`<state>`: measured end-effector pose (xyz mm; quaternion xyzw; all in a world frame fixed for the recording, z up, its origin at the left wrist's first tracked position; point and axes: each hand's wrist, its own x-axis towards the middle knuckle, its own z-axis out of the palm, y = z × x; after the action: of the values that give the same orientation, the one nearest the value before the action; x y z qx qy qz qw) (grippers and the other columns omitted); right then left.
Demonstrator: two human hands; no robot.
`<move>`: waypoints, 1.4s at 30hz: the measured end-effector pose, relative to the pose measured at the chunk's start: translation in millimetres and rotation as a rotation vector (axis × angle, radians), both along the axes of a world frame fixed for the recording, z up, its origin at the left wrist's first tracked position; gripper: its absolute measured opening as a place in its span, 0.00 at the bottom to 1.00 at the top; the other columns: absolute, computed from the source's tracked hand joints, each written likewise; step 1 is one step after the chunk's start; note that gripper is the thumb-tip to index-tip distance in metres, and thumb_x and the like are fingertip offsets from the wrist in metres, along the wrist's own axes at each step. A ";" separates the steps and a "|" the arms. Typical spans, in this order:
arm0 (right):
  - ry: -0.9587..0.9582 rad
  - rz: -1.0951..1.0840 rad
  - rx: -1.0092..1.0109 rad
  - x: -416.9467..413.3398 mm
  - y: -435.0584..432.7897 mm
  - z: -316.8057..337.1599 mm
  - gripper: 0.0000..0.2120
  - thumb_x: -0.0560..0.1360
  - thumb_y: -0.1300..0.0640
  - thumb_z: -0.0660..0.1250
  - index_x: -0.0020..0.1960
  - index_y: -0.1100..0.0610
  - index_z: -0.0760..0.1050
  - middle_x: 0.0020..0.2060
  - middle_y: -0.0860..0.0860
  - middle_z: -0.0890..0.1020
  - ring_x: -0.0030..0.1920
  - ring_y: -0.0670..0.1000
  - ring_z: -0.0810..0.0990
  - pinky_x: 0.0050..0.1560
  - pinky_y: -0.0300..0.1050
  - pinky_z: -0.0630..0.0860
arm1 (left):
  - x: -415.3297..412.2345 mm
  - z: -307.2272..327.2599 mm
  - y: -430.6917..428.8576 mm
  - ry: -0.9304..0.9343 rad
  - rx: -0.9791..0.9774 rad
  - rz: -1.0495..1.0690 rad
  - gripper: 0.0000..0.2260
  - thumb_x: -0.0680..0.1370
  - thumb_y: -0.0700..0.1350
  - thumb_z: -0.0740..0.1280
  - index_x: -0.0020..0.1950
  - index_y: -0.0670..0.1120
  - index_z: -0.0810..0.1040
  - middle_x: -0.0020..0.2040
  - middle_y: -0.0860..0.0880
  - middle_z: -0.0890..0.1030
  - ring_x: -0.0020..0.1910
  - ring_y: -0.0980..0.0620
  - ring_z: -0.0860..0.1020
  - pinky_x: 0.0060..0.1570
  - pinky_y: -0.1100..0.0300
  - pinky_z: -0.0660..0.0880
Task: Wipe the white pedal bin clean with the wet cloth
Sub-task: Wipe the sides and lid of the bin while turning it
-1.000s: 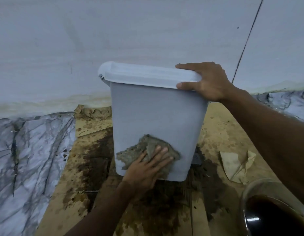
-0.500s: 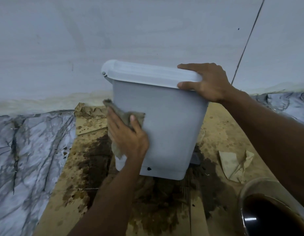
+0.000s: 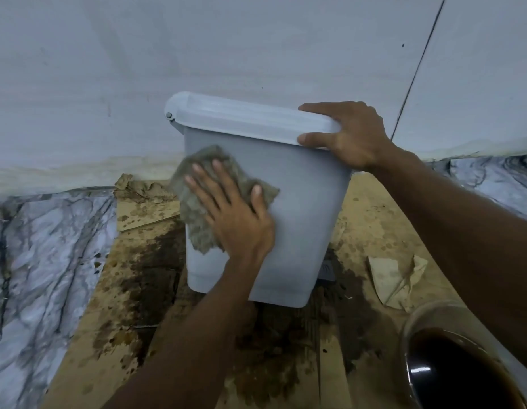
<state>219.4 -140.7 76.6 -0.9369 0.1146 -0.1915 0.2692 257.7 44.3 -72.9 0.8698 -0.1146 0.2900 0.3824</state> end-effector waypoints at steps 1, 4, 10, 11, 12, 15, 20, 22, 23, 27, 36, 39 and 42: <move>0.005 -0.005 0.000 0.7 1.3 0.6 0.32 0.63 0.32 0.66 0.66 0.37 0.76 0.65 0.39 0.79 0.66 0.48 0.74 0.59 0.44 0.66 | 2.2 14.8 -9.5 0.002 -0.008 0.006 0.32 0.84 0.57 0.52 0.82 0.42 0.49 0.82 0.37 0.48 0.81 0.36 0.44 0.77 0.36 0.47; 0.007 -0.010 -0.005 1.9 4.1 2.9 0.29 0.63 0.33 0.66 0.64 0.37 0.77 0.62 0.39 0.80 0.63 0.49 0.76 0.57 0.46 0.68 | -16.1 25.4 -37.8 -0.022 0.098 -0.085 0.30 0.84 0.57 0.51 0.82 0.43 0.50 0.82 0.38 0.48 0.81 0.36 0.44 0.75 0.34 0.50; -0.011 0.011 -0.031 -2.5 3.2 -0.8 0.30 0.65 0.32 0.65 0.66 0.38 0.76 0.64 0.40 0.79 0.64 0.49 0.75 0.60 0.47 0.68 | -51.5 4.4 -61.2 -0.283 0.543 -0.470 0.29 0.84 0.55 0.56 0.83 0.49 0.51 0.83 0.44 0.48 0.81 0.42 0.40 0.76 0.40 0.42; -0.011 0.010 -0.029 -3.0 2.2 -1.4 0.30 0.65 0.32 0.65 0.66 0.38 0.76 0.65 0.40 0.79 0.65 0.49 0.75 0.61 0.47 0.68 | -50.6 2.7 -59.6 -0.344 0.610 -0.515 0.29 0.84 0.53 0.57 0.83 0.48 0.52 0.83 0.44 0.49 0.81 0.43 0.39 0.76 0.40 0.43; -0.009 0.013 -0.031 -3.0 2.0 -1.4 0.32 0.65 0.31 0.65 0.67 0.38 0.76 0.66 0.40 0.79 0.66 0.49 0.75 0.63 0.47 0.68 | -49.1 -0.7 -55.9 -0.404 0.667 -0.553 0.29 0.84 0.52 0.57 0.83 0.48 0.52 0.83 0.45 0.49 0.81 0.43 0.39 0.76 0.40 0.44; -0.004 0.020 -0.036 -2.2 1.8 -1.2 0.33 0.65 0.29 0.64 0.67 0.38 0.75 0.67 0.40 0.78 0.67 0.49 0.74 0.64 0.48 0.68 | -43.4 -31.7 -31.5 -0.519 0.830 -0.676 0.30 0.83 0.51 0.59 0.82 0.45 0.52 0.83 0.45 0.48 0.81 0.43 0.41 0.76 0.43 0.41; -0.008 0.009 -0.027 -4.5 2.3 -2.4 0.33 0.64 0.30 0.65 0.68 0.38 0.75 0.68 0.39 0.77 0.69 0.48 0.73 0.68 0.49 0.68 | -41.8 -106.1 43.1 -0.525 1.121 -0.950 0.39 0.77 0.49 0.65 0.83 0.49 0.47 0.83 0.46 0.41 0.82 0.44 0.47 0.76 0.44 0.55; -0.003 0.009 -0.034 -7.5 3.7 -1.5 0.33 0.64 0.30 0.65 0.68 0.38 0.74 0.68 0.40 0.77 0.69 0.48 0.73 0.68 0.50 0.68 | -35.2 -102.6 58.5 -0.444 0.947 -0.842 0.36 0.79 0.53 0.64 0.83 0.54 0.49 0.83 0.47 0.41 0.74 0.45 0.68 0.68 0.46 0.70; -0.002 0.009 -0.035 -9.7 4.1 -0.9 0.34 0.64 0.30 0.65 0.68 0.38 0.74 0.69 0.40 0.76 0.69 0.49 0.73 0.69 0.51 0.68 | -30.2 -91.6 60.5 -0.414 0.832 -0.739 0.33 0.81 0.57 0.60 0.83 0.55 0.49 0.83 0.48 0.41 0.70 0.45 0.73 0.66 0.46 0.72; -0.011 0.018 -0.021 -16.0 9.4 0.4 0.34 0.64 0.31 0.65 0.69 0.39 0.74 0.69 0.43 0.76 0.70 0.51 0.73 0.69 0.52 0.69 | -3.4 -40.2 50.0 -0.289 0.462 -0.367 0.32 0.82 0.61 0.54 0.83 0.52 0.46 0.83 0.46 0.41 0.82 0.43 0.47 0.76 0.41 0.53; -0.027 0.023 -0.024 -25.4 15.6 0.9 0.32 0.66 0.31 0.65 0.69 0.39 0.74 0.70 0.41 0.75 0.72 0.50 0.71 0.71 0.52 0.67 | 4.3 70.2 9.2 0.146 -1.033 0.071 0.21 0.85 0.52 0.54 0.76 0.46 0.68 0.73 0.46 0.73 0.72 0.48 0.71 0.71 0.48 0.68; -0.033 0.031 -0.037 -27.7 17.3 1.2 0.32 0.67 0.32 0.65 0.69 0.39 0.74 0.70 0.41 0.75 0.72 0.49 0.71 0.72 0.52 0.67 | 0.2 109.0 12.6 0.059 -1.097 0.000 0.19 0.86 0.50 0.54 0.73 0.45 0.72 0.65 0.53 0.79 0.64 0.61 0.76 0.64 0.62 0.73; -0.020 0.029 -0.055 -30.7 18.6 1.1 0.33 0.67 0.32 0.64 0.70 0.39 0.73 0.70 0.41 0.75 0.72 0.49 0.70 0.72 0.51 0.66 | 0.9 115.7 11.8 0.021 -0.669 -0.229 0.23 0.86 0.54 0.53 0.78 0.45 0.65 0.76 0.46 0.69 0.76 0.52 0.66 0.73 0.50 0.67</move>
<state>188.7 -122.1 77.7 -0.9436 0.0930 -0.1998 0.2472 258.7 56.1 42.9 0.6807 -0.1063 0.2578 0.6774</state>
